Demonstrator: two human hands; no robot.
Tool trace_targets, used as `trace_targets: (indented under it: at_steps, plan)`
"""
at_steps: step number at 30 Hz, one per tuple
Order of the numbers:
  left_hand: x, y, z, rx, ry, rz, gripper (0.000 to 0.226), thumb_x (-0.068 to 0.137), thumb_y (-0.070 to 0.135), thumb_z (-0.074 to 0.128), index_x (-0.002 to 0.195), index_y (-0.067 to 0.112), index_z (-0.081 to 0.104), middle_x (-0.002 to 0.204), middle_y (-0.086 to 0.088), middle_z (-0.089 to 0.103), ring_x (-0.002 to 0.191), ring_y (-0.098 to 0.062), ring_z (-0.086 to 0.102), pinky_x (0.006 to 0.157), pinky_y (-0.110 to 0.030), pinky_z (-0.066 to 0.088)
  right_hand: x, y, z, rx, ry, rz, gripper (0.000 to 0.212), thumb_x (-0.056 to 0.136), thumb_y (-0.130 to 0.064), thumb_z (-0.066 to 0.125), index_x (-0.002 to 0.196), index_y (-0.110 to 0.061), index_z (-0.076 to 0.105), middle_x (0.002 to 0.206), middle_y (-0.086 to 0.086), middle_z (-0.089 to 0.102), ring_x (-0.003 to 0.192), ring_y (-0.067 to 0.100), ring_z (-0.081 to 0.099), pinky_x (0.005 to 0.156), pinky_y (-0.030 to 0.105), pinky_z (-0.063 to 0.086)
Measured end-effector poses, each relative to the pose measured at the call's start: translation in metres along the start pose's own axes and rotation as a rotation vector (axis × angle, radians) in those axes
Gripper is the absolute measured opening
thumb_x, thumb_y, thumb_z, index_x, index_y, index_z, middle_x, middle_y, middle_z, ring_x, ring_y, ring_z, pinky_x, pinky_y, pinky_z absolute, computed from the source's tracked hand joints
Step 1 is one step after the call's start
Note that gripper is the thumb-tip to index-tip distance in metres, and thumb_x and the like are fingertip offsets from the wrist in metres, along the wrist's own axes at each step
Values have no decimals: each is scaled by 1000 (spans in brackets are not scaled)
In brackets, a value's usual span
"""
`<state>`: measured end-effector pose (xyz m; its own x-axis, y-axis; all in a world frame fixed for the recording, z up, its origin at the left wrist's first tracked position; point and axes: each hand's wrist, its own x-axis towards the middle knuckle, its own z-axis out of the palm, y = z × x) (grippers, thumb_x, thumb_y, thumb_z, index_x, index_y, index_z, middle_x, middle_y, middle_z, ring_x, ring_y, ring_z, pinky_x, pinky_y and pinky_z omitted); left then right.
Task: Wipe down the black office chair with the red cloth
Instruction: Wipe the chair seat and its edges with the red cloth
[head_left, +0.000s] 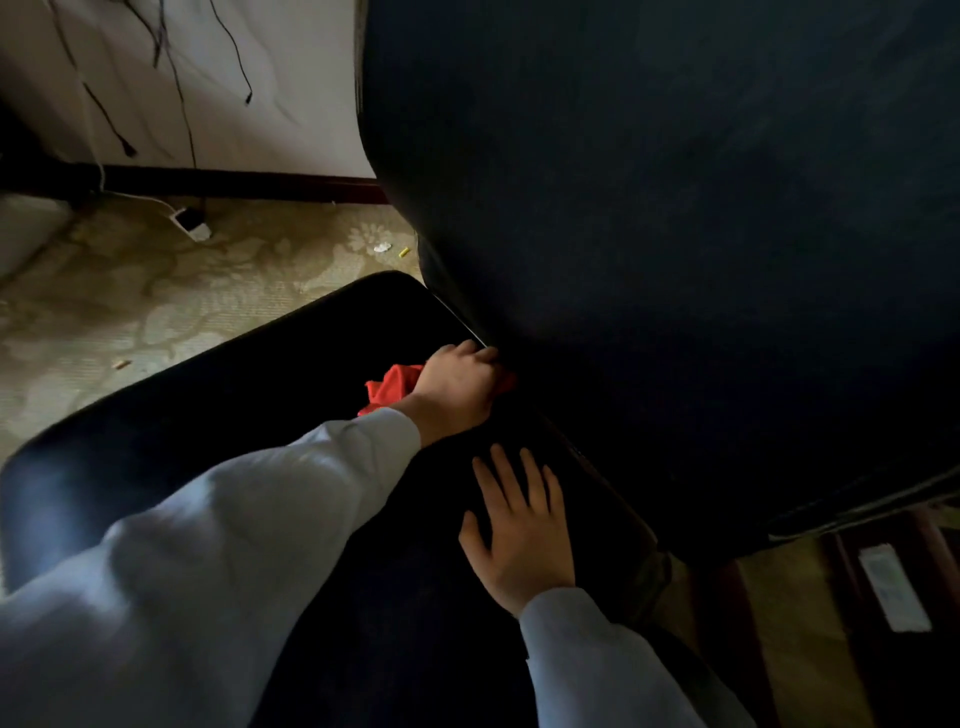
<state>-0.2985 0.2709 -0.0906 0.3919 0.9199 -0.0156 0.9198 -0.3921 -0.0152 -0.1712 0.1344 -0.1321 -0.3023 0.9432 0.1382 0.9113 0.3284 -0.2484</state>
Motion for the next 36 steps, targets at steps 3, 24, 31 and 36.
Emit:
trace_targets:
  at_steps: [3,24,31,36]
  plan:
    - [10,-18,-4,34,-16,-82,42,92,41,44,132,29,50,134,1,49,117,-25,45,92,-35,38,0,1,-1,-15,-13,7,54,80,-41,42,128,-19,55,135,5,54,124,31,50,104,44,26]
    - [-9,9,7,-200,12,-41,34,94,35,46,126,33,57,125,3,54,107,-25,48,86,-32,37,4,1,-2,-5,-14,-7,54,76,-40,46,122,-15,60,129,9,58,119,35,53,101,46,29]
    - [-50,-14,4,-153,25,8,53,87,51,29,134,35,49,132,6,54,109,-27,48,88,-36,32,4,2,-5,73,4,-4,50,77,-36,46,120,-15,62,128,7,59,121,32,51,103,43,29]
    - [-42,-12,2,-112,3,-204,49,94,44,41,142,33,34,133,2,46,116,-26,45,91,-37,36,2,10,-11,98,36,17,45,78,-31,44,113,-13,66,122,6,63,118,28,52,101,38,28]
